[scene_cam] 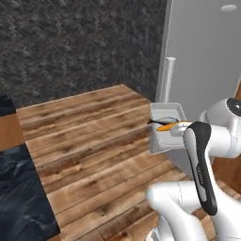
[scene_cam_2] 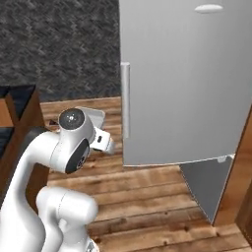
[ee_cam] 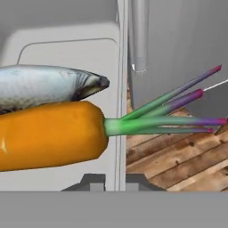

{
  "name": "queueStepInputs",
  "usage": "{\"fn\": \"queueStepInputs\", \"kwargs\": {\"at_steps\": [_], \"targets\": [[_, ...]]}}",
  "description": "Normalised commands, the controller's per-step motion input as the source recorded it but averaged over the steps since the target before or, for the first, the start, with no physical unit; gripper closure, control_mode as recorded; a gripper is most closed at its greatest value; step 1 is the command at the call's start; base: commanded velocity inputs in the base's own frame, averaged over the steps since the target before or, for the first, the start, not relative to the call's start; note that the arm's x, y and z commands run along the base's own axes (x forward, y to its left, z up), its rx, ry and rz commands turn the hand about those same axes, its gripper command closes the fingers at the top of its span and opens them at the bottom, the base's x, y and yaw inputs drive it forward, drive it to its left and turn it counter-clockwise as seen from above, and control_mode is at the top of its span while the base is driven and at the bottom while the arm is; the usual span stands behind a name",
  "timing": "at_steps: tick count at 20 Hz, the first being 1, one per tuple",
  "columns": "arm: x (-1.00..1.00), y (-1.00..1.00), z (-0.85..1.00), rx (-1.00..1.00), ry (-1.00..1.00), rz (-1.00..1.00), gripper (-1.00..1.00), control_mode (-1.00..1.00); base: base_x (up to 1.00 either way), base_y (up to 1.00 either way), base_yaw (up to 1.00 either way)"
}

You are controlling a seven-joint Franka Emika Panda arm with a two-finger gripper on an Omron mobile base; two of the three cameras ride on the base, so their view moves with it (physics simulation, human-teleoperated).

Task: Place the tupperware on the second highest shelf of the fridge. Make space for the tupperware among the existing items by rearranging them on the shelves if needed. Close the fridge door when finished.

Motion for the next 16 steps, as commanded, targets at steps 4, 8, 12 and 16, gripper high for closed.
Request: {"fn": "queueStepInputs", "kwargs": {"at_steps": [4,8,12,16], "targets": [[0.0,0.0,0.0,0.0,0.0,0.0,1.0,1.0,0.7,0.67,0.45],[0.0,0.0,0.0,0.0,0.0,0.0,1.0,1.0,0.84,0.65,0.39],[0.0,0.0,0.0,0.0,0.0,0.0,1.0,1.0,0.92,0.38,0.24],[0.0,0.0,0.0,0.0,0.0,0.0,1.0,1.0,0.94,0.05,0.02]]}}
